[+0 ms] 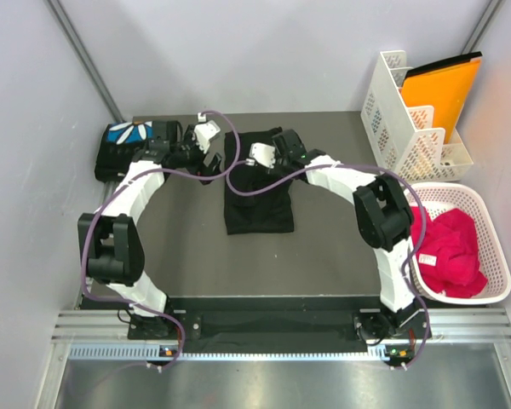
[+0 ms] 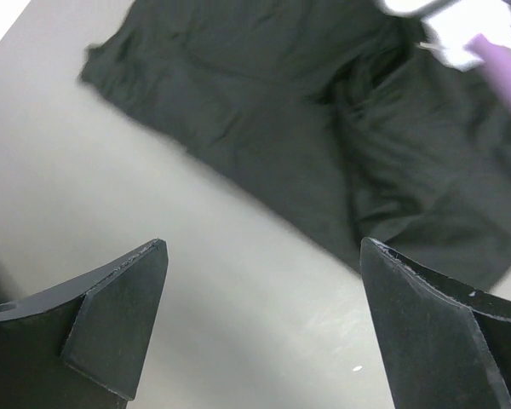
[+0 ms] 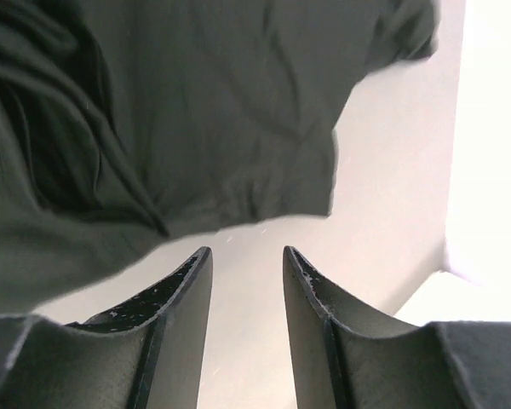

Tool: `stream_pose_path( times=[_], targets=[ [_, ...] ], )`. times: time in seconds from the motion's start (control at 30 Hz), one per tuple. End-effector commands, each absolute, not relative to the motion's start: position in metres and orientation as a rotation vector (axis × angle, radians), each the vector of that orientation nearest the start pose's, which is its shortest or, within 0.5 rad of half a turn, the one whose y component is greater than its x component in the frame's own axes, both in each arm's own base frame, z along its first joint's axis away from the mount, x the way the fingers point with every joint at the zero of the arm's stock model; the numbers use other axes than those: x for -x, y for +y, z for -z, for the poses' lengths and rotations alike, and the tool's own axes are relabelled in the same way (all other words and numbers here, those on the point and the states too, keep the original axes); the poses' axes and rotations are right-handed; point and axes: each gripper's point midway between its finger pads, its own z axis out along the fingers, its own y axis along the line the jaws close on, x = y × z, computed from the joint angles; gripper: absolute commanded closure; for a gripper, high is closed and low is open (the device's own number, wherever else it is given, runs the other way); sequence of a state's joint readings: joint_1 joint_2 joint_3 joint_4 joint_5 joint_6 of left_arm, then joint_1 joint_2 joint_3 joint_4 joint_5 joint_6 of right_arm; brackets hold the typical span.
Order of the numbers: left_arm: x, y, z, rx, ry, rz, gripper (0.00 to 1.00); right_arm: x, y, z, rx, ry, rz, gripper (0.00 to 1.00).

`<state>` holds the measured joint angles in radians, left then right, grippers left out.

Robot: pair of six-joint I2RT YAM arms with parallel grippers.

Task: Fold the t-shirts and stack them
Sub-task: Fold the tshirt

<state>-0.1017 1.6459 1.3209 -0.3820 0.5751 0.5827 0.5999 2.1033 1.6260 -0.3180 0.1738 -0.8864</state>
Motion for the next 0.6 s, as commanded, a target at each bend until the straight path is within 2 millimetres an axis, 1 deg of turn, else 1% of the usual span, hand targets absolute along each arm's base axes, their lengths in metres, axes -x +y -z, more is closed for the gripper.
stream_pose_path(
  times=[0.0, 0.03, 0.07, 0.1, 0.13, 0.17, 0.2, 0.23, 0.27, 0.3, 0.33, 0.37, 0.4, 0.43, 0.47, 0.5, 0.57],
  targets=[
    [-0.418, -0.163, -0.204, -1.119, 1.811, 0.554, 0.01, -0.492, 0.256, -0.133, 1.395, 1.866, 0.117, 0.61],
    [-0.414, -0.17, -0.203, -1.137, 1.807, 0.579, 0.01, -0.492, 0.248, -0.142, 1.365, 1.885, 0.048, 0.6],
    [-0.407, -0.184, -0.198, -1.165, 1.809, 0.604, 0.01, -0.483, 0.239, -0.153, 1.32, 1.923, -0.014, 0.6],
    [-0.403, -0.19, -0.194, -1.18, 1.81, 0.61, 0.01, -0.473, 0.241, -0.159, 1.333, 1.914, -0.111, 0.59],
    [-0.397, -0.203, -0.187, -1.217, 1.803, 0.617, 0.01, -0.471, 0.226, -0.16, 1.326, 1.937, -0.132, 0.59],
    [-0.392, -0.204, -0.171, -1.238, 1.826, 0.596, 0.01, -0.461, 0.215, -0.169, 1.331, 1.95, -0.139, 0.59],
    [-0.394, -0.209, -0.166, -1.247, 1.814, 0.574, 0.01, -0.457, 0.205, -0.171, 1.342, 1.961, -0.133, 0.59],
    [-0.393, -0.213, -0.157, -1.253, 1.825, 0.569, 0.01, -0.459, 0.189, -0.174, 1.34, 1.978, -0.099, 0.58],
    [-0.385, -0.221, -0.144, -1.274, 1.843, 0.583, 0.01, -0.456, 0.175, -0.176, 1.367, 1.994, -0.062, 0.58],
    [-0.388, -0.221, -0.137, -1.275, 1.852, 0.554, 0.01, -0.459, 0.162, -0.179, 1.358, 2.014, -0.008, 0.58],
    [-0.387, -0.226, -0.128, -1.288, 1.862, 0.551, 0.01, -0.469, 0.143, -0.19, 1.315, 2.025, 0.032, 0.58],
    [-0.384, -0.226, -0.117, -1.28, 1.891, 0.543, 0.01, -0.47, 0.131, -0.191, 1.289, 2.059, 0.04, 0.58],
    [-0.389, -0.223, -0.111, -1.265, 1.914, 0.503, 0.01, -0.474, 0.121, -0.198, 1.248, 2.074, 0.045, 0.58],
    [-0.391, -0.224, -0.104, -1.259, 1.929, 0.492, 0.01, -0.482, 0.102, -0.21, 1.175, 2.099, 0.056, 0.58],
    [-0.394, -0.223, -0.101, -1.252, 1.939, 0.476, 0.01, -0.484, 0.096, -0.216, 1.147, 2.106, 0.053, 0.58],
    [-0.399, -0.218, -0.094, -1.236, 1.969, 0.429, 0.01, -0.488, 0.083, -0.227, 1.101, 2.104, 0.063, 0.58],
    [-0.41, -0.215, -0.093, -1.212, 1.974, 0.378, 0.01, -0.487, 0.075, -0.237, 1.064, 2.102, 0.071, 0.58]
  ],
)
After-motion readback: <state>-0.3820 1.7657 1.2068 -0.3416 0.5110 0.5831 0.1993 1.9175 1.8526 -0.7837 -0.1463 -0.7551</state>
